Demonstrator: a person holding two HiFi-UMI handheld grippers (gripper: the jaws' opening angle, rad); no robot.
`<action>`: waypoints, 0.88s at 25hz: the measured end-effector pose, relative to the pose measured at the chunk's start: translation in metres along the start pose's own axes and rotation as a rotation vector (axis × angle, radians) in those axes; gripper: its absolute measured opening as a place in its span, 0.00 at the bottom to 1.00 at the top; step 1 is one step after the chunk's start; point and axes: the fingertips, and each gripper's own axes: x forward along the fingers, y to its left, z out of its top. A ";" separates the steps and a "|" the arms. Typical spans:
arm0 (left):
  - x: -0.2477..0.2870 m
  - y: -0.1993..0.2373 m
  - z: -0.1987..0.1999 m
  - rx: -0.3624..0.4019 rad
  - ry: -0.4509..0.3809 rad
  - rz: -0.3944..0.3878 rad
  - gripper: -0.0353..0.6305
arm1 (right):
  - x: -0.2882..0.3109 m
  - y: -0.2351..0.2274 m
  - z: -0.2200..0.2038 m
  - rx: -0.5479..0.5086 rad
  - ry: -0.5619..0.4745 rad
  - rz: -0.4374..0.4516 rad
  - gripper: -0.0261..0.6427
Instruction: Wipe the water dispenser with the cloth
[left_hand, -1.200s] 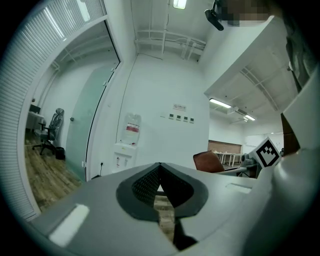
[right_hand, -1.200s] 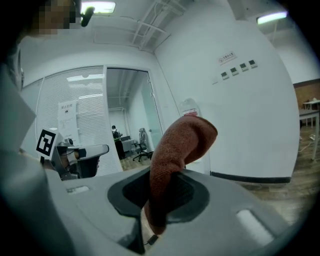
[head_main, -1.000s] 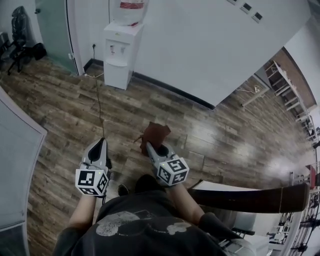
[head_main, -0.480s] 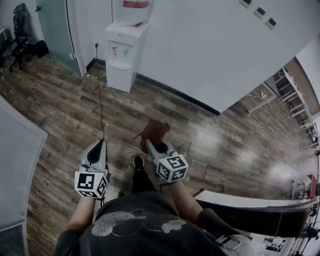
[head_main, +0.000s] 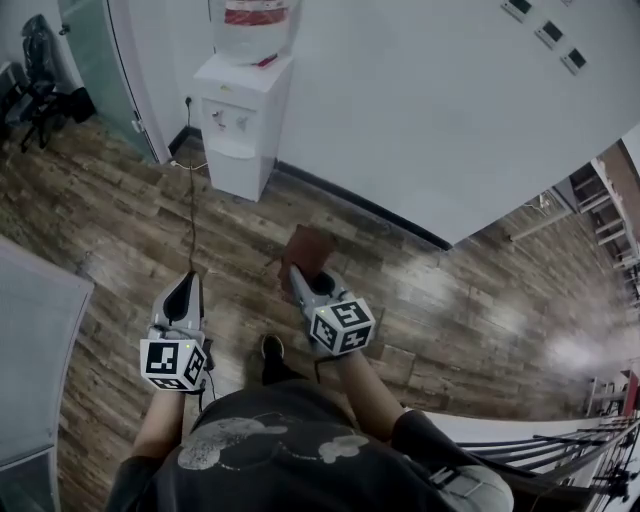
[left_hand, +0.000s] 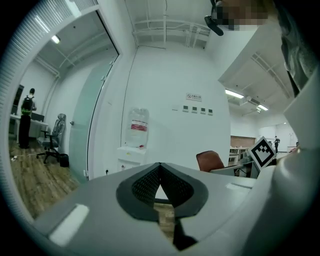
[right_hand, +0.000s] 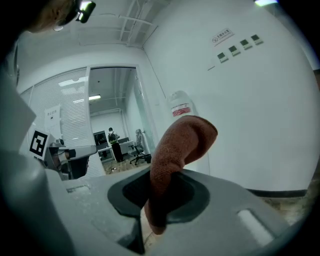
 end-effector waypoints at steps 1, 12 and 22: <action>0.010 0.001 0.002 0.001 0.000 0.011 0.08 | 0.004 -0.009 0.005 -0.006 0.002 0.002 0.13; 0.083 0.029 0.024 0.044 -0.005 0.075 0.08 | 0.066 -0.048 0.040 -0.081 0.014 0.050 0.13; 0.160 0.077 0.011 -0.005 0.008 -0.012 0.08 | 0.126 -0.063 0.049 -0.113 0.057 -0.021 0.13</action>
